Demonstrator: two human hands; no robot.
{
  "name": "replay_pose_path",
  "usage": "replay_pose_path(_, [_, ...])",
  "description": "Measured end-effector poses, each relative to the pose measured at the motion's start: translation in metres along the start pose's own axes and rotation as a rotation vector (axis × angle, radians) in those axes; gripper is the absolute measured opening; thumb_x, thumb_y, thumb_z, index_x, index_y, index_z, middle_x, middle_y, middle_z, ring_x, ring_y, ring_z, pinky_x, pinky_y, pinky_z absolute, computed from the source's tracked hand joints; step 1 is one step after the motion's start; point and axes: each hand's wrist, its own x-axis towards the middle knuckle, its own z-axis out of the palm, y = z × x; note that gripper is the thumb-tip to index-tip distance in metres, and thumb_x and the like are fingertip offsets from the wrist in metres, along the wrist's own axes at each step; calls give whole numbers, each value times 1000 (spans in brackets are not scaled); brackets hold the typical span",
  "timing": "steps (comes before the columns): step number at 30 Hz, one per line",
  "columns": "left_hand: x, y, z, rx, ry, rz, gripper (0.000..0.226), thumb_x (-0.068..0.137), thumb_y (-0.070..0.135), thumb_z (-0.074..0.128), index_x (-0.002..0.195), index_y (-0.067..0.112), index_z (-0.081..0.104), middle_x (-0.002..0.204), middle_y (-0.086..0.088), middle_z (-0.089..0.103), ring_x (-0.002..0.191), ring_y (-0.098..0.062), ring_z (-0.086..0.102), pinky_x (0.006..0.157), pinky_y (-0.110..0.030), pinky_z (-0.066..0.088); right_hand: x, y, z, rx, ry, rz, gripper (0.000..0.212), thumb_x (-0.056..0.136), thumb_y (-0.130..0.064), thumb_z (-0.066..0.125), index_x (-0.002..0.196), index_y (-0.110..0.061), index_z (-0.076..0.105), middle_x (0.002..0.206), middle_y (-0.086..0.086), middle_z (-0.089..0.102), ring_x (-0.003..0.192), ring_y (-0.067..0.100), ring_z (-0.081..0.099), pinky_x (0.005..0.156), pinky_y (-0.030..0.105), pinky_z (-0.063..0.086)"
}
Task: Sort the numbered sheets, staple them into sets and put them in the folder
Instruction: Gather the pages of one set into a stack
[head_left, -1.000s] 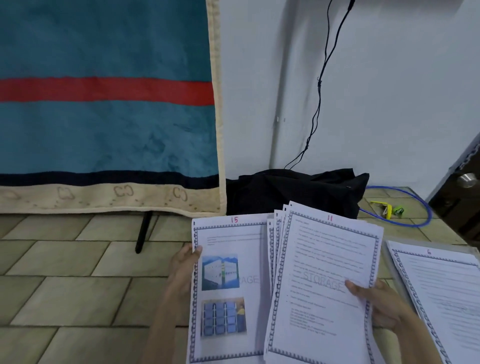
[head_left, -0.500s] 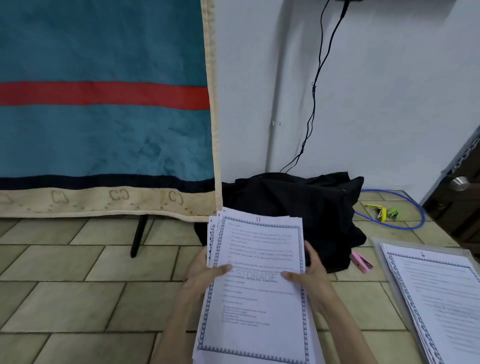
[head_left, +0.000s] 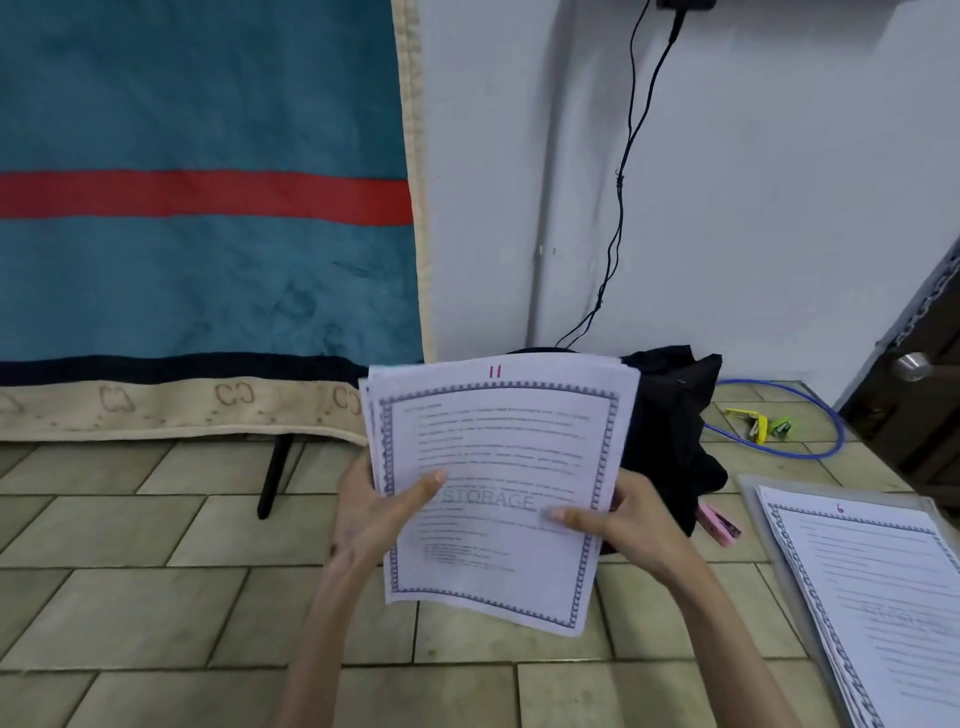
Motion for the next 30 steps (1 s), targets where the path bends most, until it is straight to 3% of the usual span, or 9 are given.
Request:
replay_pose_path(3, [0,-16,-6,29,-37,-27,37,70,10,79,102,16,62,94,9,70,86,-8,68,66,-20,57,0,11,10,42,-20,44,36,67,-6,82,101,-11,70,100,-7,75,93,12,71,71,21,56])
replay_pose_path(6, [-3,-22,-6,34,-39,-43,22,72,12,78,88,22,67,74,15,73,74,-3,69,57,-14,53,0,13,24,118,36,30,34,65,-1,82,94,-13,71,95,-6,76,89,13,72,69,22,56])
replay_pose_path(10, [-12,-25,-8,-43,3,-81,15,72,14,77,83,21,70,75,12,74,71,-4,70,58,-18,55,-1,12,33,192,48,12,31,65,6,79,91,-10,72,93,-3,76,87,15,72,69,24,57])
replay_pose_path(13, [-15,-29,-14,-83,-63,-110,9,68,20,80,75,21,73,77,6,75,73,-11,72,57,-18,55,-5,17,32,197,27,15,33,64,6,79,91,-11,72,95,-2,76,89,15,72,69,23,56])
replay_pose_path(15, [-17,-33,-15,-43,-116,-114,30,55,38,87,79,26,73,81,9,75,78,-11,72,61,-20,56,-6,21,33,207,24,25,32,65,7,79,89,-14,73,94,-1,76,89,16,72,69,23,56])
replay_pose_path(20, [-20,-33,-9,-70,-63,-92,63,33,58,82,90,34,68,86,23,72,83,2,68,68,-20,56,-4,21,41,222,57,-6,32,67,9,77,90,-12,72,92,-6,76,87,11,72,69,19,55])
replay_pose_path(24, [-18,-38,-12,-87,-82,-107,79,29,72,79,91,24,73,90,9,75,86,-8,71,73,-27,58,-4,25,39,211,40,40,31,67,5,78,90,-14,72,91,-5,76,87,13,72,67,20,55])
replay_pose_path(26, [-17,-42,-10,-90,-60,-119,70,34,68,81,88,24,73,86,10,75,82,-6,71,70,-25,58,-4,26,39,213,33,52,30,67,4,78,90,-15,72,90,-7,76,86,13,72,65,19,55])
replay_pose_path(30, [-15,-44,-2,-100,-14,-115,24,60,28,80,81,27,69,70,19,72,72,1,69,57,-14,53,-2,25,42,215,36,67,30,68,1,79,92,-15,71,89,-9,76,84,10,72,65,17,55])
